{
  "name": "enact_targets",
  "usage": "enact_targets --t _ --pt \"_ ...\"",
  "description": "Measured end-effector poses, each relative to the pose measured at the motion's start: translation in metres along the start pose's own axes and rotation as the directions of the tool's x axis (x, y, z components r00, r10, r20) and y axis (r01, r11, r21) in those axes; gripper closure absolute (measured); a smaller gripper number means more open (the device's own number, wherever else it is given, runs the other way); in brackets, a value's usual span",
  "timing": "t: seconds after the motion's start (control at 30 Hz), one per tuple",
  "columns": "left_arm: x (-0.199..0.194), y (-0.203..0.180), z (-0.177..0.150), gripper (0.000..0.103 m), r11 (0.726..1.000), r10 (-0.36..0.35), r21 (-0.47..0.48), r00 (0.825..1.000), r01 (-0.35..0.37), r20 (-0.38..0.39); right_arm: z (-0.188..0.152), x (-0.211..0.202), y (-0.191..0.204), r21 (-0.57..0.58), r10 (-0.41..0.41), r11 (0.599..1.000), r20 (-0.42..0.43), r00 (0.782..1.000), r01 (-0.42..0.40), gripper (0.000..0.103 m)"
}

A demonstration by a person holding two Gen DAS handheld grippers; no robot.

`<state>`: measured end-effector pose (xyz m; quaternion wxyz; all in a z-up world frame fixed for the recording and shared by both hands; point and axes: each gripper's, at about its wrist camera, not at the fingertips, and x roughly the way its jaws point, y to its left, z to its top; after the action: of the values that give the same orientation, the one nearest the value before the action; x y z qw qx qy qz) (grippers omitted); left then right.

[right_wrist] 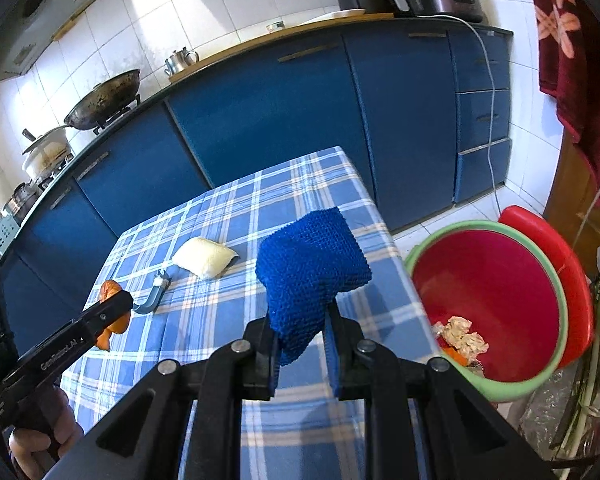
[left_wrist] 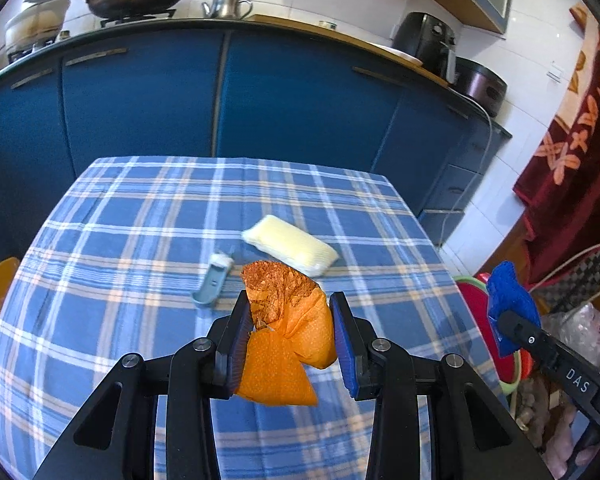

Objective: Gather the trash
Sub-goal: 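Carry the orange bag and blue cloth over the red bin and open both grippers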

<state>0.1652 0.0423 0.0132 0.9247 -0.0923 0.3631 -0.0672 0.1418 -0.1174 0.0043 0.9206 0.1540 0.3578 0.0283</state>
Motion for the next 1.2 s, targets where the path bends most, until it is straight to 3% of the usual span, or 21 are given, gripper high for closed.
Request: enact_targets --t 1.2 --pt "0.029 -0.122 -0.012 0.064 0.975 -0.123 0.170 0.986 0.141 -0.110 -0.014 -0.034 -0.116 0.192 -0.089 0.978 0.024 0.996 0.082 0.082"
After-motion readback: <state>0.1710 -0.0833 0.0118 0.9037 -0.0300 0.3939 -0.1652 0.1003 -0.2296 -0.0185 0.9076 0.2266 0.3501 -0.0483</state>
